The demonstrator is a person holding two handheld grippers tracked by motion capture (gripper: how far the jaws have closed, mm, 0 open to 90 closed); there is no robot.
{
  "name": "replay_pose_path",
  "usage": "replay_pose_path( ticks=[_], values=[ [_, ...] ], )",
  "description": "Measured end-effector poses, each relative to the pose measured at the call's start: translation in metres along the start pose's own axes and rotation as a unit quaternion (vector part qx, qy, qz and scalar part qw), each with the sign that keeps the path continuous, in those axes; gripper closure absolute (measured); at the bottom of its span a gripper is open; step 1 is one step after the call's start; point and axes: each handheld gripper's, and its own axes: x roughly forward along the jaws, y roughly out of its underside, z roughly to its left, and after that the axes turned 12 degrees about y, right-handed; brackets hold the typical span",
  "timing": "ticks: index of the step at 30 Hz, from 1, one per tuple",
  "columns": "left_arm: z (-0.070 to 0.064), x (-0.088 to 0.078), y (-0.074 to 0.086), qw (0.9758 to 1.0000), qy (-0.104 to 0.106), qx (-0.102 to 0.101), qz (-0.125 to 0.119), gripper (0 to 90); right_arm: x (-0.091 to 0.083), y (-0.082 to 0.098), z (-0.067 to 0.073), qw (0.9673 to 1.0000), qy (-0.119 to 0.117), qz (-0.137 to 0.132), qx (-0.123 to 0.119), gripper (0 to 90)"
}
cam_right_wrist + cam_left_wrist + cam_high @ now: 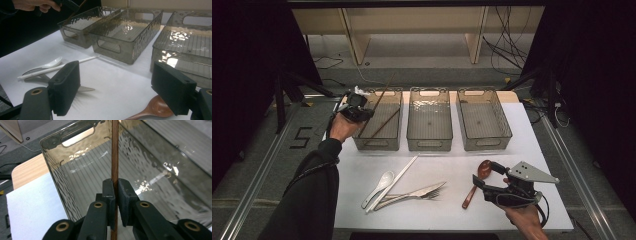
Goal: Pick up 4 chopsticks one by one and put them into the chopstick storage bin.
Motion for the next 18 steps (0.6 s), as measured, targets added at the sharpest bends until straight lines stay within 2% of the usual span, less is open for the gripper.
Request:
replay_pose_path(
  ticks=[11,15,18],
  values=[
    [0.005,0.007,0.01,0.9999,-0.003,-0.013,0.003,83.1,0.0,0.0,0.0,1.0,-0.001,0.0,0.0,24.1],
    [0.005,0.01,0.012,0.9999,-0.011,-0.009,0.006,82.1,0.0,0.0,0.0,1.0,-0.001,0.0,-0.001,24.1],
    [0.004,0.009,0.013,0.9998,-0.002,-0.02,-0.001,75.6,0.0,0.0,0.0,1.0,-0.001,0.0,-0.001,24.1]
  ],
)
